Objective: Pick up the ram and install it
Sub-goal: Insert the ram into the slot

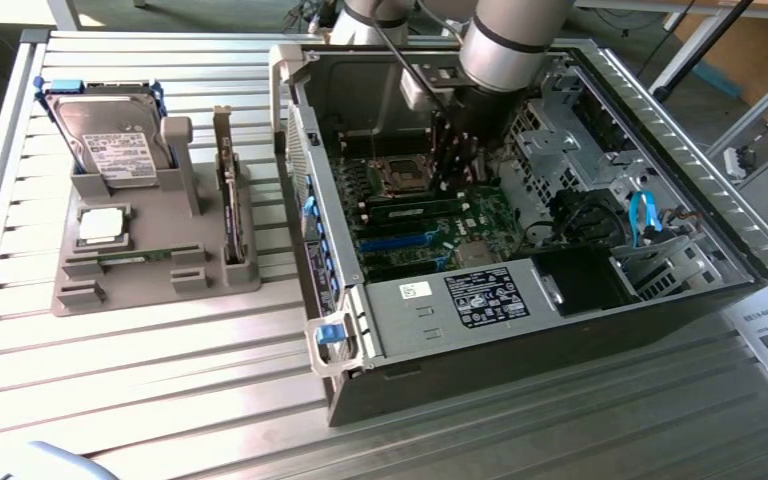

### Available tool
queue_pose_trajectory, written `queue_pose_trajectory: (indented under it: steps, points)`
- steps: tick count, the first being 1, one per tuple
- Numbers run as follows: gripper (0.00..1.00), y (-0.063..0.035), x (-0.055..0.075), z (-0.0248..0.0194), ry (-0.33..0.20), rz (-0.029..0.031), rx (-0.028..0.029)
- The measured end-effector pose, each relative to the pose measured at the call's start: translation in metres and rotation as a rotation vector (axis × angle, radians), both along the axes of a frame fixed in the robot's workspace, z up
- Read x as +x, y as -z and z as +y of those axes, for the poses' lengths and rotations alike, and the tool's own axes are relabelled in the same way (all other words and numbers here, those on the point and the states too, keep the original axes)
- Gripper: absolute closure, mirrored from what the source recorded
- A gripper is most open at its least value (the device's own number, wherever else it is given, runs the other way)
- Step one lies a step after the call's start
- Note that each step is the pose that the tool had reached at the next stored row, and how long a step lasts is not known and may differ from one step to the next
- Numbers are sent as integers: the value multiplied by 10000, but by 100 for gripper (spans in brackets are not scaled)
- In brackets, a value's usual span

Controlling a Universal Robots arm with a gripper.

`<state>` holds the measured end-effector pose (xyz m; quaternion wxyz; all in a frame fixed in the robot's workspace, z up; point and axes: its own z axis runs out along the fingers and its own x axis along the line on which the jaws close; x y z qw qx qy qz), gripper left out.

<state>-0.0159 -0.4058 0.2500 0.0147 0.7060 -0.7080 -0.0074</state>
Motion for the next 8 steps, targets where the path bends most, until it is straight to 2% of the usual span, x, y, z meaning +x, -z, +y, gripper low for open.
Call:
queue_pose_trajectory:
  steps: [8]
  points:
    - [81, -209, 0, 3, -1, 0, 0]
